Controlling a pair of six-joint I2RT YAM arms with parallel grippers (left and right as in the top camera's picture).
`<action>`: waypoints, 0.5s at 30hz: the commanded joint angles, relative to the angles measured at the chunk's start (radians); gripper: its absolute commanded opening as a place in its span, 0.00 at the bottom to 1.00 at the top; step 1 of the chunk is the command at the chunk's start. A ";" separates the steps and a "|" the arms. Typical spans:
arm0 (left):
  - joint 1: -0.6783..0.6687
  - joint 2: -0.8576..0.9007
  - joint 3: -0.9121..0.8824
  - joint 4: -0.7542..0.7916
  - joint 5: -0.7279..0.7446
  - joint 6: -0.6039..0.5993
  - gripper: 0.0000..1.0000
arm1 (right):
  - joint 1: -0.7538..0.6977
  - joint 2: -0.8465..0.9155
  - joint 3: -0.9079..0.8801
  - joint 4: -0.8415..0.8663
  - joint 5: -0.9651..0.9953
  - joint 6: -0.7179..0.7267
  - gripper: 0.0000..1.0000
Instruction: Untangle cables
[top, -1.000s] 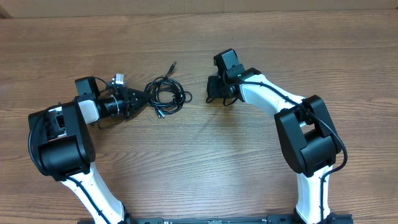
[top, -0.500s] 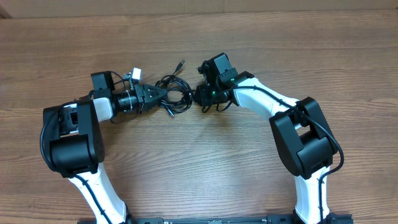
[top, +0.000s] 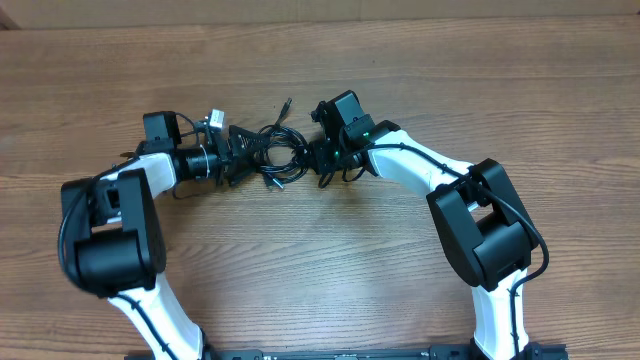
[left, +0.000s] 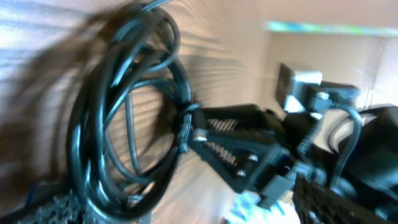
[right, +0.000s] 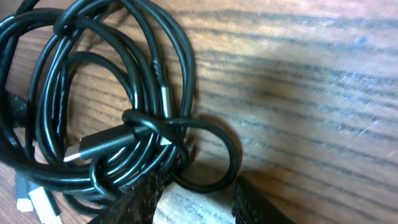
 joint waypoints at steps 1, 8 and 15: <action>0.005 -0.166 0.034 -0.162 -0.406 0.008 0.97 | -0.015 0.007 0.015 -0.031 -0.033 0.012 0.40; -0.093 -0.337 0.200 -0.476 -0.779 0.043 0.40 | -0.042 0.000 0.017 -0.034 -0.098 0.029 0.44; -0.331 -0.292 0.240 -0.446 -1.006 0.030 0.35 | -0.089 -0.009 0.021 -0.031 -0.156 0.028 0.51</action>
